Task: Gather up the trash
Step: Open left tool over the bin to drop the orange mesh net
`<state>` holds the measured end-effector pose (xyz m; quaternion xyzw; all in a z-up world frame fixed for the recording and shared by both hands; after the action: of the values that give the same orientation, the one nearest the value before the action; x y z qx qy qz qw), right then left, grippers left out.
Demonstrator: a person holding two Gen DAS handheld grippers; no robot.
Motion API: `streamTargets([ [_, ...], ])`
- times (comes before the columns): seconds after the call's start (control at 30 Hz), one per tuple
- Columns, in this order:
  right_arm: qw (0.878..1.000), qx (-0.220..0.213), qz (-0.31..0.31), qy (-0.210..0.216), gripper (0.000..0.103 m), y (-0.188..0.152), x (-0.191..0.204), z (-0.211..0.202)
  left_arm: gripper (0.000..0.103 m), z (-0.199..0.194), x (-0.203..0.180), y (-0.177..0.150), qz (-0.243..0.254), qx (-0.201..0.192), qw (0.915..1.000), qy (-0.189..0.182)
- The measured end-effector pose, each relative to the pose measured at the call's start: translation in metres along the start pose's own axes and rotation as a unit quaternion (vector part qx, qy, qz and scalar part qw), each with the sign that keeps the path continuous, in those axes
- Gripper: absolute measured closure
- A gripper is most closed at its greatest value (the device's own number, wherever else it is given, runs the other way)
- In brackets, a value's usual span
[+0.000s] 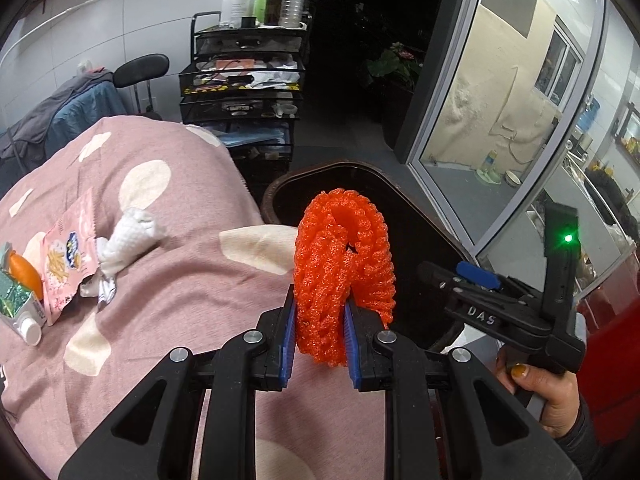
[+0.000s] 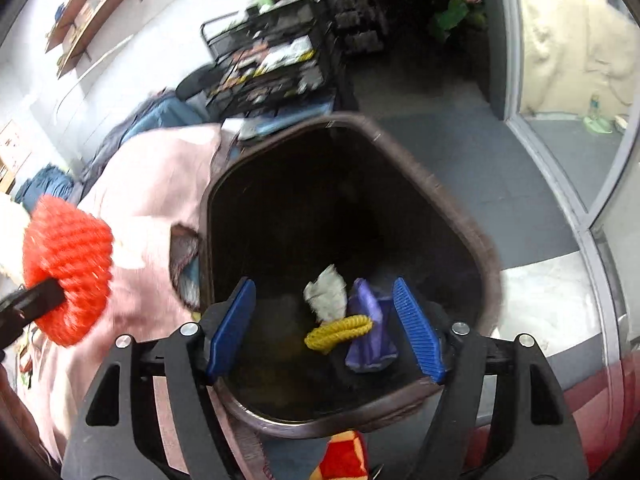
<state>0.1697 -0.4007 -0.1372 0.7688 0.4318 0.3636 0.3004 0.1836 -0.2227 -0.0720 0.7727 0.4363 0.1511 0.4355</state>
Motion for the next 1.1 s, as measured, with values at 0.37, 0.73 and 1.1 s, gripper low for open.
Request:
streamTargets([
  [0.37, 0.998, -0.040, 0.020, -0.044, 0.026, 0.029, -0.035, -0.018, 0.082, 0.028, -0.038, 0.005, 0.032, 0.026, 0.9990, -0.020],
  [0.73, 0.996, -0.043, 0.023, -0.068, 0.026, 0.036, -0.059, -0.020, 0.082, 0.060, -0.062, -0.006, 0.065, 0.066, 0.9954, -0.025],
  [1.1, 0.996, -0.045, 0.026, -0.073, 0.014, 0.036, -0.066, -0.021, 0.018, 0.062, -0.057, -0.004, 0.080, 0.051, 0.9955, -0.003],
])
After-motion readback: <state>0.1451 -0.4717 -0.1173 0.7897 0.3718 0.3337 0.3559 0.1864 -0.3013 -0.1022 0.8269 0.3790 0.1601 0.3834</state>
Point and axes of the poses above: each gripper's, at about its wrist camera, not at the fingertips, and z roughly the way its jaws point, x to its left, y to its top, the point moved 8 cm from there along z, roughly the way its jaws point, and after that the axes turned 14 degrees about -x, right-handed, at the moved point
